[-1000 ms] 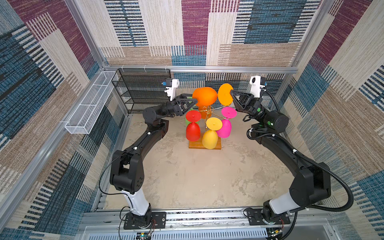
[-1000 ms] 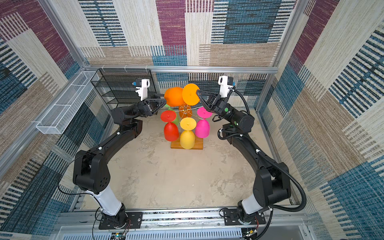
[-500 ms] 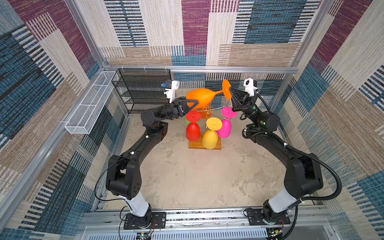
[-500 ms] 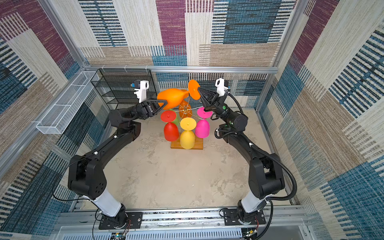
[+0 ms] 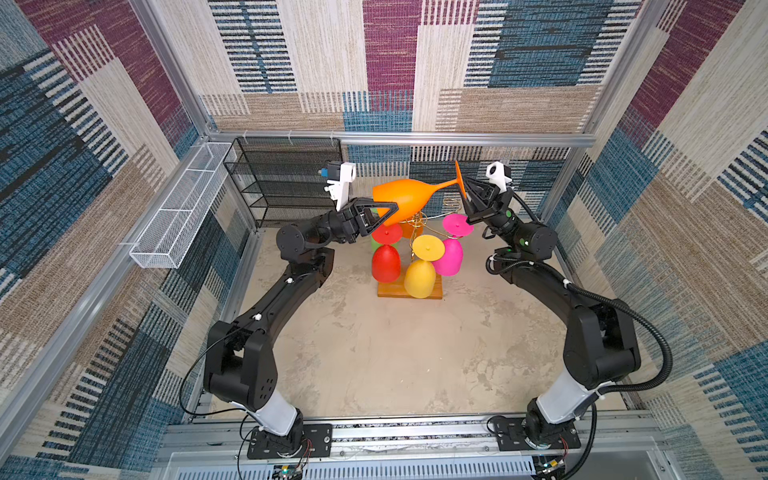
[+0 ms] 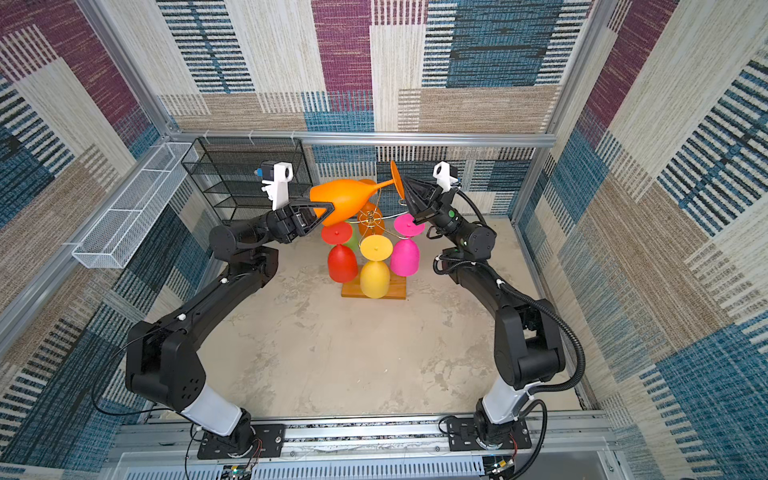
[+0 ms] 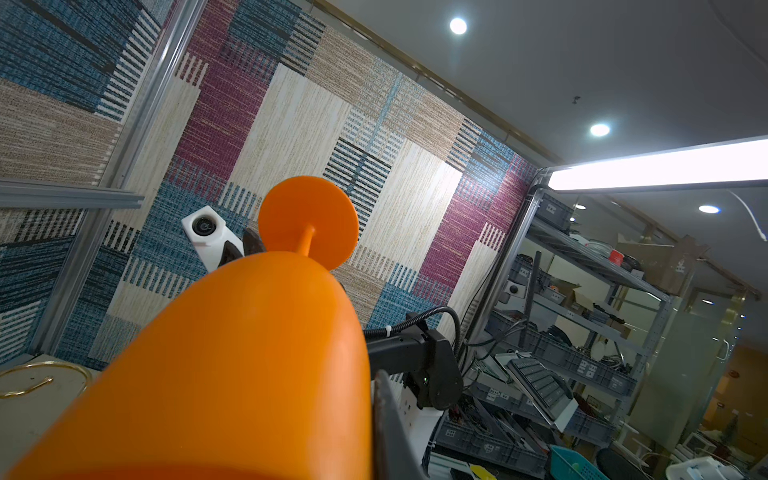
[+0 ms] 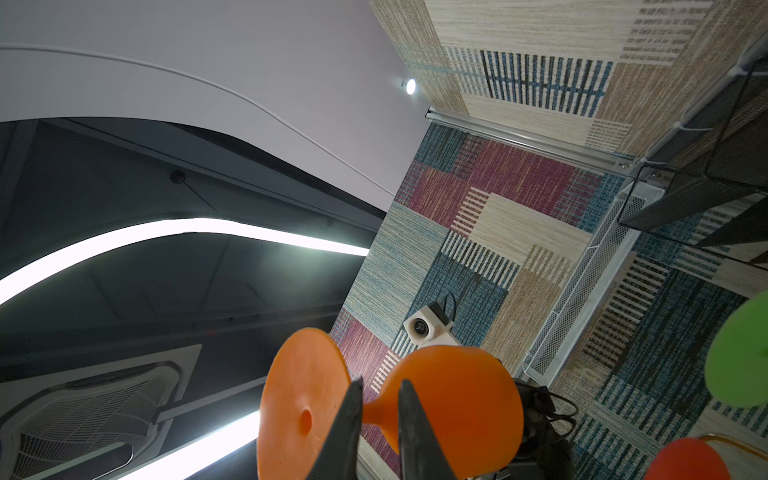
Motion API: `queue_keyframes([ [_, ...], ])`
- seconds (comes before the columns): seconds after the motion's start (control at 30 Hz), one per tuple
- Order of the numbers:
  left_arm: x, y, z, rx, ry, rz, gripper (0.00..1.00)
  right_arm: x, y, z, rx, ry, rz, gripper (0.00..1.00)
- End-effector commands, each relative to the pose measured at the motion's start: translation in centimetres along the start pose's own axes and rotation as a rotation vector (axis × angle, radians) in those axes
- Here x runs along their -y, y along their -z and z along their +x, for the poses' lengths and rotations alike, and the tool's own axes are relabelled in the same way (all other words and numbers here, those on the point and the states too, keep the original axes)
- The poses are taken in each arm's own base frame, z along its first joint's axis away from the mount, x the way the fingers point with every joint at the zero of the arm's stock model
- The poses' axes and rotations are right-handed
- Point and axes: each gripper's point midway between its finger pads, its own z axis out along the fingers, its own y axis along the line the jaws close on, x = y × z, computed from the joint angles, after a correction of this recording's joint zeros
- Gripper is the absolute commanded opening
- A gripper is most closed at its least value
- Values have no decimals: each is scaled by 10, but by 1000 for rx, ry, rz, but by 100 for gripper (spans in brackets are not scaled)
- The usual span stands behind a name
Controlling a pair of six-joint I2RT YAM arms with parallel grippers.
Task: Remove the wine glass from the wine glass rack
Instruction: 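Open the right gripper and draw it back while the left gripper holds the glass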
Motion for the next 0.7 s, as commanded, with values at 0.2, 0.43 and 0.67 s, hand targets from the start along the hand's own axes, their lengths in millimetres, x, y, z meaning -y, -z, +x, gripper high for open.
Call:
queue_keyframes([
  [0.2, 43, -7, -11, -3, -130, 69, 0, -41, 19, 14, -47, 296, -12, 45],
  [0.43, 34, -13, -4, -87, -130, -47, 0, -42, 32, -8, 57, 574, 310, 59],
  [0.67, 33, -17, 30, -280, -238, -291, 0, -67, 61, -35, 265, 922, 707, 69],
])
